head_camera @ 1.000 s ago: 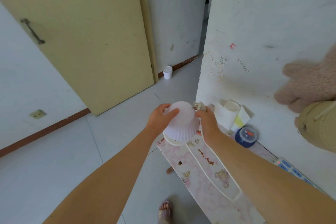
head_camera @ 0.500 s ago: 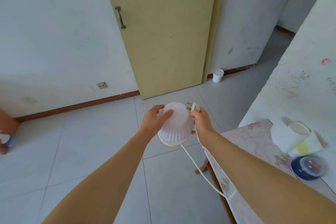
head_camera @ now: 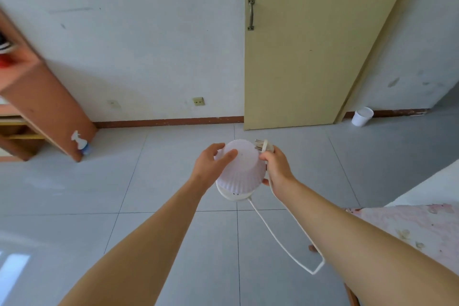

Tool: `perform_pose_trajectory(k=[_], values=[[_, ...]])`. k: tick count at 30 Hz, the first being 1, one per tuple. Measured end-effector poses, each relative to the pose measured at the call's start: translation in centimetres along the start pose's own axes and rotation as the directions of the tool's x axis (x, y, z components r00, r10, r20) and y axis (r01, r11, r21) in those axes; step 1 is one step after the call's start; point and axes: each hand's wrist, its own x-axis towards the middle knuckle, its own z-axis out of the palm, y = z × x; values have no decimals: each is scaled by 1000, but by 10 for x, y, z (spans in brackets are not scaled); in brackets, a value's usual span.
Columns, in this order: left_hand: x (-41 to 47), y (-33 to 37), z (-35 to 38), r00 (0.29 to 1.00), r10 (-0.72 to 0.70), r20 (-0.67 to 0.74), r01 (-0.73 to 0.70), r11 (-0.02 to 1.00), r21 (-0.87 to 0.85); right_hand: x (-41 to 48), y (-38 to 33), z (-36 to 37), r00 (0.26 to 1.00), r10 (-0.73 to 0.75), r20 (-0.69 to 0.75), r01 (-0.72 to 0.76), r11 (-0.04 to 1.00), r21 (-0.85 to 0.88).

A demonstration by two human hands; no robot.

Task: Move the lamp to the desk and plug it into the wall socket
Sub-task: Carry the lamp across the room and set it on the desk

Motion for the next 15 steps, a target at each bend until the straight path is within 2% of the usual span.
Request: perform_pose_trajectory(k=[10, 12, 15], values=[[10, -37, -153, 987, 1, -158, -4, 1000, -19, 8, -5, 163, 988, -36, 153, 45, 997, -56], [17, -55, -197, 971, -32, -237, 20, 998, -52, 10, -5, 216, 975, -19, 219, 43, 994, -105], [22, -64, -217, 963, -50, -263, 33, 997, -68, 12, -6, 240, 970, -9, 242, 40, 992, -121]])
